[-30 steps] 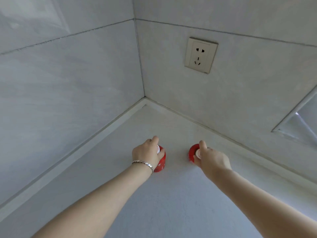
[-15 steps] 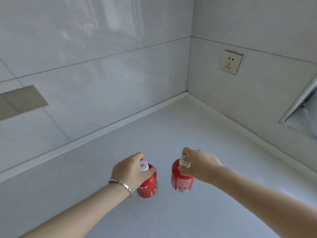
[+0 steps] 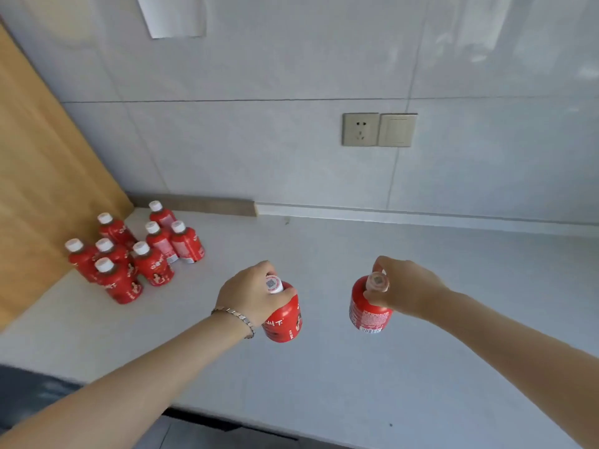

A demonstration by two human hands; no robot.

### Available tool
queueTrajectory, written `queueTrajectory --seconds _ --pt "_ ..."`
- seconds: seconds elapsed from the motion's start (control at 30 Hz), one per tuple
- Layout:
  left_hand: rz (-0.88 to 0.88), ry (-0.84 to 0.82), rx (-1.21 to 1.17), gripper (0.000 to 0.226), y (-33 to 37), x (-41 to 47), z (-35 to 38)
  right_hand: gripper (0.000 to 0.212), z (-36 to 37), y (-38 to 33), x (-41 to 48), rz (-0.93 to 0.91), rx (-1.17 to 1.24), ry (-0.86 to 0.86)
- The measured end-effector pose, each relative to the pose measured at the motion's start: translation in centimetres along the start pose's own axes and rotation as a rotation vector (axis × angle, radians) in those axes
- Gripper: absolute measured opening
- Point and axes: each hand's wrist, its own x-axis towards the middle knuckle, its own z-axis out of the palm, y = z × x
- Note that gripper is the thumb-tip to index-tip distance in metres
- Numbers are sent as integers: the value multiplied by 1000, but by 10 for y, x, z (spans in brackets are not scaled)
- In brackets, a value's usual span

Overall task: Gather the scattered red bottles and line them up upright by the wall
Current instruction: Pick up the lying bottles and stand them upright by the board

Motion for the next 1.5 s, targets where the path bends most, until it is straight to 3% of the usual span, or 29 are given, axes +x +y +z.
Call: queueTrajectory --seconds 0.4,0.7,0.8,0.97,1.03,1.1,1.17,1.3,1.5 --pt "-397 136 85 28 -334 60 -138 34 132 -275 122 -96 17 -191" --pt "-599 176 17 23 -460 141 -166 36 201 -375 166 -46 102 -165" --pt "-573 137 5 25 -476 154 -165 37 214 -395 180 -52 105 -171" --pt "-491 47 67 50 -483 146 -171 37 235 -414 198 -38 121 -189" --pt "-430 -39 181 41 -482 138 -172 38 239 -418 203 -34 120 -194" --pt "-392 -152 243 16 -474 129 -170 39 240 -419 206 -24 114 -198" --pt "-365 -314 241 10 -459 116 -161 35 238 -413 205 -18 92 -213" --pt "-262 -631 203 4 -413 96 -122 37 233 -369 185 23 31 -330" --pt "15 -767 222 3 -300 98 -40 38 207 -249 115 236 124 -401"
